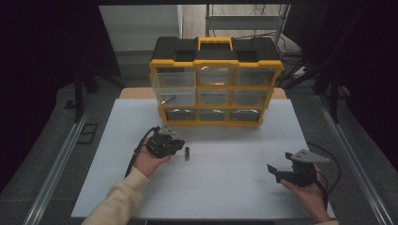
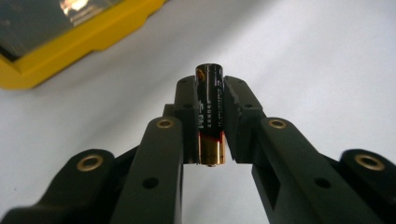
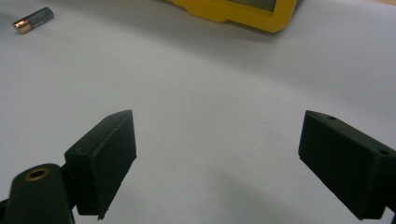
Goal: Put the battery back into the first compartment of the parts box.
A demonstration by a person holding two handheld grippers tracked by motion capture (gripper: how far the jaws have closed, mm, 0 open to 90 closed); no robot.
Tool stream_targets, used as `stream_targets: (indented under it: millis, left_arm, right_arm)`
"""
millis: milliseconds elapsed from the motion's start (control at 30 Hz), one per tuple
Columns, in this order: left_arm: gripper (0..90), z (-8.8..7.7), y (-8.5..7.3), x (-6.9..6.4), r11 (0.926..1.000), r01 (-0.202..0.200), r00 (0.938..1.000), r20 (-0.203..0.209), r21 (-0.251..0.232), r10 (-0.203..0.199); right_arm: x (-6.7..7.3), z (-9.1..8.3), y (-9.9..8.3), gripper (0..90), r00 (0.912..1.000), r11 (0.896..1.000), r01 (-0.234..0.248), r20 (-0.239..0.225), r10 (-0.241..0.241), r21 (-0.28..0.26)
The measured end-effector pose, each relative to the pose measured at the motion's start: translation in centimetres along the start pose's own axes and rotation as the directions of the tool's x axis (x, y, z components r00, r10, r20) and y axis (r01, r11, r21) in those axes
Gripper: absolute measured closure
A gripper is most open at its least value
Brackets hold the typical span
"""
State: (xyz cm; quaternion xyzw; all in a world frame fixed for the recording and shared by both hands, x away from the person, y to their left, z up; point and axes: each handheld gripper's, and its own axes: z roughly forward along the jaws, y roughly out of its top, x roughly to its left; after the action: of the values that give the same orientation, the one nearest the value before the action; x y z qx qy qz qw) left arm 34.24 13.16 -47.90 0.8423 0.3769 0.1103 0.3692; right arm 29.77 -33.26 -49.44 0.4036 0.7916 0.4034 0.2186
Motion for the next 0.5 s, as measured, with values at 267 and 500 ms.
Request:
stream_targets:
  millis: [267,500]
  left_arm:
    - [77.4,-1.5,-0.2,-0.2,0.996,0.002,0.9993,0.038,-0.089,0.002]
    - [77.4,-2.2,-0.3,-0.1,0.9879,0.006,0.9979,0.064,-0.155,0.004]
  right_arm:
    - [0.0,0.0,0.0,11.7,1.0,1.0,0.0,0.001,0.0,0.001]
    - [0.0,0.0,0.0,11.7,1.0,1.0,0.001,0.002,-0.001,0.001]
